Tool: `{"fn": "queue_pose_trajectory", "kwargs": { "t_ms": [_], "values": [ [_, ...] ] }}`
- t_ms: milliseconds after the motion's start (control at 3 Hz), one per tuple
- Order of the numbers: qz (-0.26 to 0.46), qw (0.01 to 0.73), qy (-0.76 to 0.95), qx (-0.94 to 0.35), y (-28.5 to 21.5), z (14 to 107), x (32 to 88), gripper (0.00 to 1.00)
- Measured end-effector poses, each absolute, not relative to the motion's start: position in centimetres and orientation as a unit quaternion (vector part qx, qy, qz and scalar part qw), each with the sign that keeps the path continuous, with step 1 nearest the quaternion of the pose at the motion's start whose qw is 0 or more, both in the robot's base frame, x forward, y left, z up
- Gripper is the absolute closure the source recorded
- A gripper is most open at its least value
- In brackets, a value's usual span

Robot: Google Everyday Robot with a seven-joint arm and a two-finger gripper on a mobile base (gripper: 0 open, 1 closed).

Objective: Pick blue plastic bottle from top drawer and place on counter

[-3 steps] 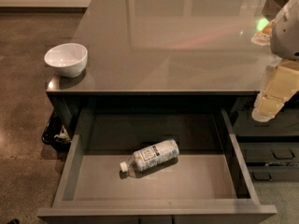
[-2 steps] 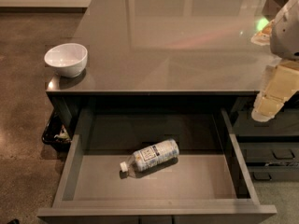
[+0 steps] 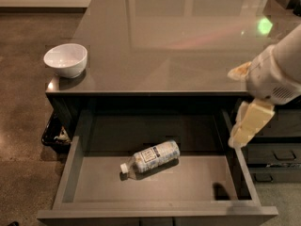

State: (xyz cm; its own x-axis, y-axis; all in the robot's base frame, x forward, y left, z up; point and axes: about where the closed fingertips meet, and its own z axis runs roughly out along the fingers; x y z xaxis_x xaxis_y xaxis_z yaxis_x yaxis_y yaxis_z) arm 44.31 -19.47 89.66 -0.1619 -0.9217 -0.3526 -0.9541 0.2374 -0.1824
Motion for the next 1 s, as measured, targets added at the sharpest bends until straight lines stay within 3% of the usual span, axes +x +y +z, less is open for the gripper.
{"fn": "queue_pose_trajectory", "kwargs": {
  "t_ms": [333, 1000],
  "values": [
    [0.108, 0.220, 0.735, -0.632, -16.4, 83.1, 45.1, 0.00],
    [0.134, 0.225, 0.724, -0.638, -13.9, 79.9, 46.1, 0.00]
  ]
}}
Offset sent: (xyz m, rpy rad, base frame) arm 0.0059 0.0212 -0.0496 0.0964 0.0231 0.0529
